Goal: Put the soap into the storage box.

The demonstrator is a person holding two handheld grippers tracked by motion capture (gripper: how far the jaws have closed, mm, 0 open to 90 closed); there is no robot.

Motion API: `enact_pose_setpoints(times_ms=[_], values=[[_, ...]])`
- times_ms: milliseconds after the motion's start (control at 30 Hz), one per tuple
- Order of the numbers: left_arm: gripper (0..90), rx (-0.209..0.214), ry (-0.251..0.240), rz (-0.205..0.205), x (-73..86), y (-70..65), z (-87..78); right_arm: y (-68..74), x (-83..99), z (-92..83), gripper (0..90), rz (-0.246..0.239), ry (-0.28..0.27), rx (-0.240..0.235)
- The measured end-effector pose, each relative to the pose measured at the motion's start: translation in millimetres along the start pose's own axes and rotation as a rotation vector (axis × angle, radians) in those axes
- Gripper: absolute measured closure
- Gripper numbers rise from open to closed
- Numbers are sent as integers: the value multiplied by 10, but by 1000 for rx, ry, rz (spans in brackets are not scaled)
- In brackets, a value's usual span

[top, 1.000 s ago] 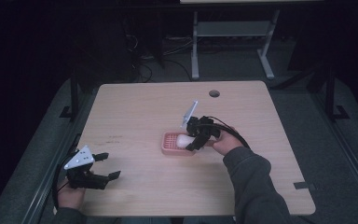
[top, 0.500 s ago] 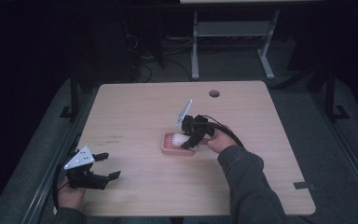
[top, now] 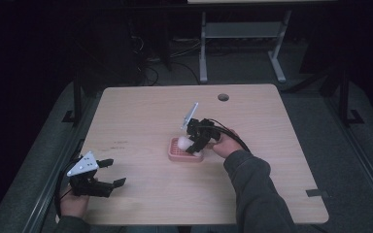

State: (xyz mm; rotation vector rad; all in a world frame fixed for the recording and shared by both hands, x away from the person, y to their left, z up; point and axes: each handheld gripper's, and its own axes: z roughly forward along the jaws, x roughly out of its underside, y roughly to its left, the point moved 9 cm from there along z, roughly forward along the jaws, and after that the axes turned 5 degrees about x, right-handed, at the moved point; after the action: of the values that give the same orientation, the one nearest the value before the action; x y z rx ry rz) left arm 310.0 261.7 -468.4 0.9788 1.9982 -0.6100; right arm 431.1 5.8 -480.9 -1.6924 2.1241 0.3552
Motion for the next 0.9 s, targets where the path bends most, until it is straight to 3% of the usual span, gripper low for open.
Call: enact_pose_setpoints(times_ms=[333,900], values=[[148,1,4,1,3,1,3,-16,-44,164,492,-9,24,-4],[148,1,5,-1,4,1,4,-60,-62,258,486,8,36,17]])
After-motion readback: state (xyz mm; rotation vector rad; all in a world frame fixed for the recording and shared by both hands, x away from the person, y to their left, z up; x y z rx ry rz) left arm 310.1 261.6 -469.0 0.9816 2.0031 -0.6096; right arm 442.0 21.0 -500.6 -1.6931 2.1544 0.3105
